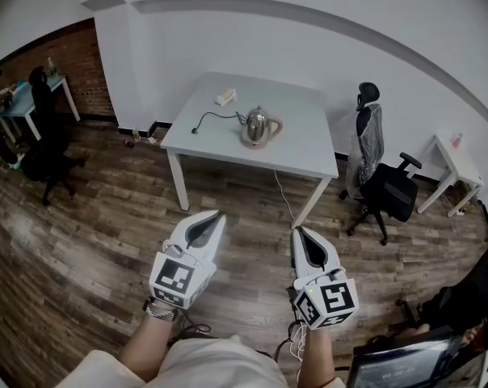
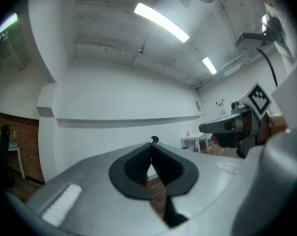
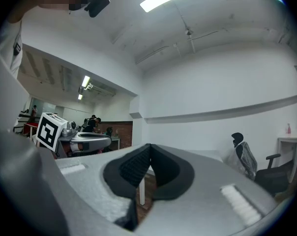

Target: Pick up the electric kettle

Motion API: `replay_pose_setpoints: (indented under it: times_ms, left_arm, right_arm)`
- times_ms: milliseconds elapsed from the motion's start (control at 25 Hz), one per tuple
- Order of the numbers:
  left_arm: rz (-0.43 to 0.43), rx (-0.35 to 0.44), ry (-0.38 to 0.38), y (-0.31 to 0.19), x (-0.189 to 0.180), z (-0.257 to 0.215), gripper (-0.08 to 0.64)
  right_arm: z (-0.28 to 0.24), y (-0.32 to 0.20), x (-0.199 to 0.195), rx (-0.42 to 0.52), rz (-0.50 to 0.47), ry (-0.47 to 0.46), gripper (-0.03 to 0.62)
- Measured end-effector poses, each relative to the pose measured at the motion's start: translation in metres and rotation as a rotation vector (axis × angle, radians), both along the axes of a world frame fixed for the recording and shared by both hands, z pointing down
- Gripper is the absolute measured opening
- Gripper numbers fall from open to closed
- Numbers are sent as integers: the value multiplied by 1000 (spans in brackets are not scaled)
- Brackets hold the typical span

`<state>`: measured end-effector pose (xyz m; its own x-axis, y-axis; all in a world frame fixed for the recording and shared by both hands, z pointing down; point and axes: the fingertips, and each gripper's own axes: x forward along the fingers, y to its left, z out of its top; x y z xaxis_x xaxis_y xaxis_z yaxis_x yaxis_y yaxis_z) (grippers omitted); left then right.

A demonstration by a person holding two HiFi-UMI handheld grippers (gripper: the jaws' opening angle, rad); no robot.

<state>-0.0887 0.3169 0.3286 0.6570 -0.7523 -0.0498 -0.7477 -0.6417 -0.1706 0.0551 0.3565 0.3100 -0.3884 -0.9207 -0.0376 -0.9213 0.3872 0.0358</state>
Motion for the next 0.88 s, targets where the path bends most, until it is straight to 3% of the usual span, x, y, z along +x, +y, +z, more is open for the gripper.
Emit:
replay_pose_setpoints:
  times_ms: [200, 520, 880]
  left_arm:
    - [-33, -19, 17, 6, 3, 7, 8]
    - [-63, -13, 50, 8, 12, 3, 8]
    - [-43, -26, 35, -6, 19, 5, 8]
  right_arm:
    - [13, 6, 1, -28, -36, 74, 3]
    - [14, 2, 10, -37, -47, 68, 3]
    - [14, -16, 15, -48, -49, 57, 3]
